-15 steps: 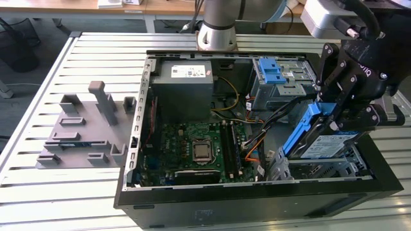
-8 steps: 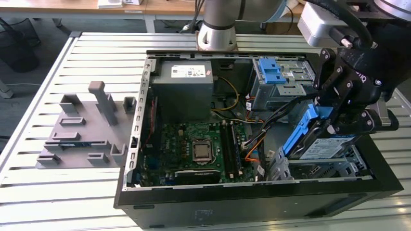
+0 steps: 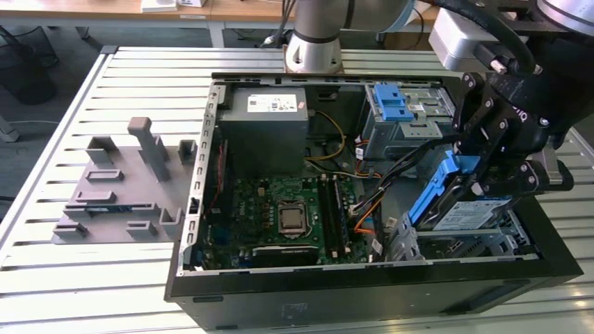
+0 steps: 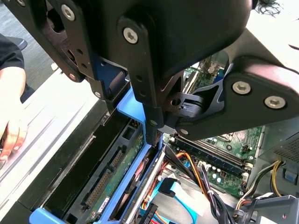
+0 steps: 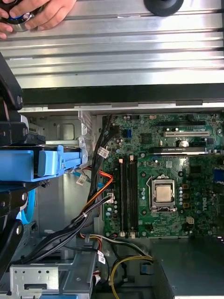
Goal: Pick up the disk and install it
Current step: 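Insert the disk into the insertion slot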
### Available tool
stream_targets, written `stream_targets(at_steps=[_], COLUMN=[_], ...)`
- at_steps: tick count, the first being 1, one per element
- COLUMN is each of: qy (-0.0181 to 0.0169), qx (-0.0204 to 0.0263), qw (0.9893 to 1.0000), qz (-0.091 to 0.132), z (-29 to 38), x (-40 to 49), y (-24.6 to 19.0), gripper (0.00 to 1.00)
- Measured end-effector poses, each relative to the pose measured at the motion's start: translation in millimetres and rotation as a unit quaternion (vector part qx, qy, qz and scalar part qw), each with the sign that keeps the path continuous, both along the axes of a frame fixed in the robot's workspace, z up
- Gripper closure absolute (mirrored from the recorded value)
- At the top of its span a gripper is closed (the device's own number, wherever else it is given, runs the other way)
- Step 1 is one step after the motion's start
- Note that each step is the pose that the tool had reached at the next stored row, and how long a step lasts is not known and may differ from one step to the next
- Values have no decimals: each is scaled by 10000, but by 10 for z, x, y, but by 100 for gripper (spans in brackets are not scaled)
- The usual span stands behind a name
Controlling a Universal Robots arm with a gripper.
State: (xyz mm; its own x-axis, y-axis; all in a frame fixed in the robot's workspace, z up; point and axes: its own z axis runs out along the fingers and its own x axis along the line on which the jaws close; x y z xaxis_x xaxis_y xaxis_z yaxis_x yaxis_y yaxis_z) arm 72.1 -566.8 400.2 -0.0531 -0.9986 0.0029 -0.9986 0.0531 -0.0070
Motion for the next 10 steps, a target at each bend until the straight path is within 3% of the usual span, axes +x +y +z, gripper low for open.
stream_targets(at_steps=[10], qy=[0], qx=[0], qw=[10000], qz=[0], z=[-91], x=[0], y=[0], gripper=[64])
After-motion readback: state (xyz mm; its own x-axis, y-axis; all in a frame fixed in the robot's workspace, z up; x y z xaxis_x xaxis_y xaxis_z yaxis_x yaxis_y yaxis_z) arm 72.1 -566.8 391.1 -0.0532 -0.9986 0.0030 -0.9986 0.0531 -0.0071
